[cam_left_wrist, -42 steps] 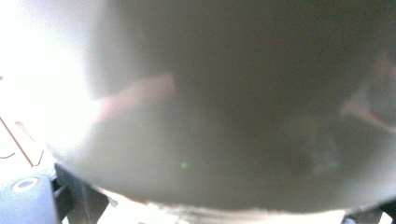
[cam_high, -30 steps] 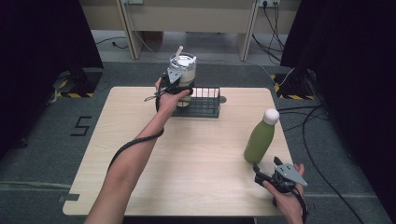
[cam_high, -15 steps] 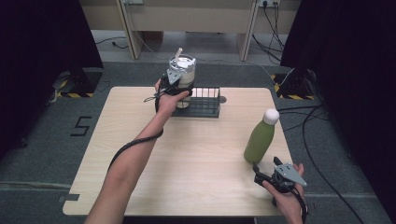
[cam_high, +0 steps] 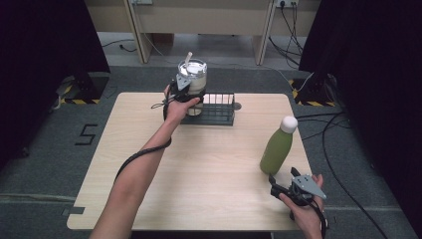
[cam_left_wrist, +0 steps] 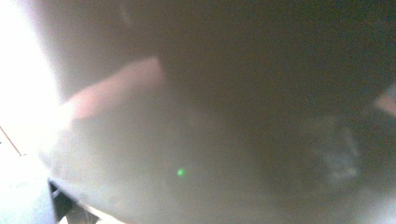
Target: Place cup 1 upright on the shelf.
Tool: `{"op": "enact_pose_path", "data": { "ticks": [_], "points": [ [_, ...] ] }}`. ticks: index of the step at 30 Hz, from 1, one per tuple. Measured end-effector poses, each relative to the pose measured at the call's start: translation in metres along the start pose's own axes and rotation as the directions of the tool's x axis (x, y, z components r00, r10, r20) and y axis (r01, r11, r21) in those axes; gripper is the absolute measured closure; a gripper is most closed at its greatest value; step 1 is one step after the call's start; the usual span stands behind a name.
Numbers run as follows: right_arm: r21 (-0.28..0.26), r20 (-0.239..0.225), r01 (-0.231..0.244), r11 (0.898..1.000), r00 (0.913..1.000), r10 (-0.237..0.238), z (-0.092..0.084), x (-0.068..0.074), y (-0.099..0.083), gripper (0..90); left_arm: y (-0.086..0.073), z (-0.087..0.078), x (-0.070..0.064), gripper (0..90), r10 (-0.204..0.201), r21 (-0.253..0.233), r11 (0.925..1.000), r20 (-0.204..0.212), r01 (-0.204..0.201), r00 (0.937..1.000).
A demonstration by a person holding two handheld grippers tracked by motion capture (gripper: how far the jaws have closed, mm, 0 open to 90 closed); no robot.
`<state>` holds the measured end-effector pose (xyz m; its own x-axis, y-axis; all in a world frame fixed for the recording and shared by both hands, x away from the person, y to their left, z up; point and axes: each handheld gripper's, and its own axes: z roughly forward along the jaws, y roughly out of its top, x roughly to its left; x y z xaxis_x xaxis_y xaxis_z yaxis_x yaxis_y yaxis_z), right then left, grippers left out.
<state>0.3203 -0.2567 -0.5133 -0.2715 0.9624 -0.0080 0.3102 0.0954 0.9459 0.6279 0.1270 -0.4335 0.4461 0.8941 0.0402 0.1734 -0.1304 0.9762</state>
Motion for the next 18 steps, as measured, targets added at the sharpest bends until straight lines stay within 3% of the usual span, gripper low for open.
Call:
{"op": "enact_pose_path", "data": {
  "ticks": [6, 18],
  "points": [
    [0.000, 0.002, 0.002, 1.000, 1.0000, -0.002, 0.000, 0.000, 0.000, 14.8, 0.000, -0.002, -0.001, 0.0, -0.009, 0.005, 0.9999, -0.006, 0.009, 0.9999],
    [0.002, 0.003, 0.007, 1.000, 1.0000, -0.007, -0.001, 0.001, 0.000, 14.8, 0.007, -0.014, 0.000, 0.0, 0.006, -0.012, 0.9999, -0.013, -0.006, 0.9999]
  ]
}}
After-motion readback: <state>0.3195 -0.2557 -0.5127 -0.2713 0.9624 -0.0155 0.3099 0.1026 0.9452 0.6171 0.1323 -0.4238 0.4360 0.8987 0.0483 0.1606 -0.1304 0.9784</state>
